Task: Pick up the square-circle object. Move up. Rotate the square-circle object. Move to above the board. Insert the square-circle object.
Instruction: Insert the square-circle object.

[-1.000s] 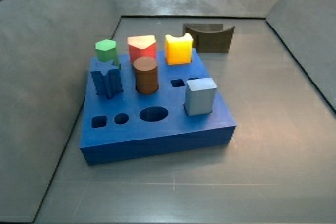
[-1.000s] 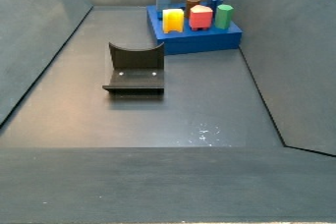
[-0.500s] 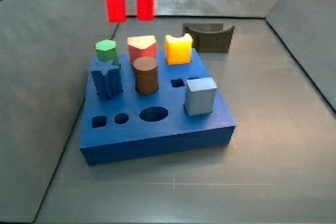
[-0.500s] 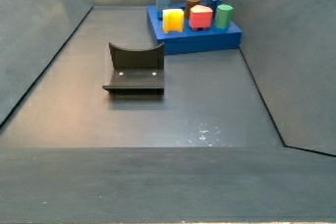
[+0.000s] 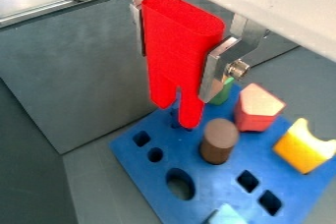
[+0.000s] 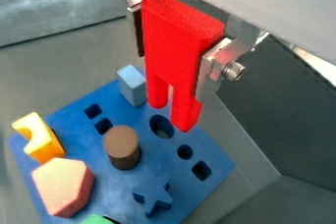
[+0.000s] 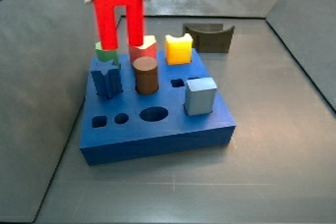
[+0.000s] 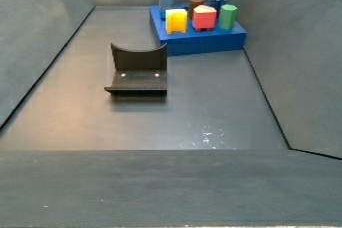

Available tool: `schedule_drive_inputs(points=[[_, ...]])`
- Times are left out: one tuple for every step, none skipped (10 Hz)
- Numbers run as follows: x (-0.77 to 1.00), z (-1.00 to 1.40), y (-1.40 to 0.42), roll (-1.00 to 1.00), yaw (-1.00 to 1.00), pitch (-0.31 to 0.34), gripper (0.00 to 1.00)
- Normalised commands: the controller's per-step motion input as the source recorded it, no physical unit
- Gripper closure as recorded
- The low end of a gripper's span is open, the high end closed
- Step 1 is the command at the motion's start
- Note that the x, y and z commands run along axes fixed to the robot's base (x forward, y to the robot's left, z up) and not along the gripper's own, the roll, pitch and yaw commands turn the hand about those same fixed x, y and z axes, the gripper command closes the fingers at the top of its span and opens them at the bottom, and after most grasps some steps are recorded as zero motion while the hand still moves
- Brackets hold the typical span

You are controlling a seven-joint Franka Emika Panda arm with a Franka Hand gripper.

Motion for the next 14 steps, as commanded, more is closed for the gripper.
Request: schedule_drive_inputs(points=[[-0.17,-0.49,-0.25,0.12,-0.11,-0.127,1.00],[-0.01,-0.39,-0.28,0.10,-0.11,-0.101,1.00],[0.00,-0.38,-0.27,0.08,-0.09,-0.107,1.00],[0.00,-0.41,-0.15,0.07,-0.05,-0.089,1.00],[0.00,-0.46,-0.11,0.08,-0.04,-0.064,1.00],[0.01,-0.49,-0.09,0.08,-0.03,-0.040,1.00],[0.00,-0.57,-0.03,0.08,-0.04,-0.066,1.00],[-0.03,-0.65,-0.02,0.11,-0.04,-0.077,1.00],[-0.13,-0.67,-0.02,0.15,-0.02,-0.067,1.00],[-0.23,-0.61,-0.01,0.18,0.00,-0.033,1.00],[-0.18,-0.48,-0.05,0.16,0.00,-0.020,1.00],[0.00,-0.03,0.00,0.00,0.00,0.000,1.00],[0.00,-0.38,-0.05,0.08,0.00,0.000,1.00],[0.00,-0.52,-0.10,0.15,0.00,-0.010,1.00]])
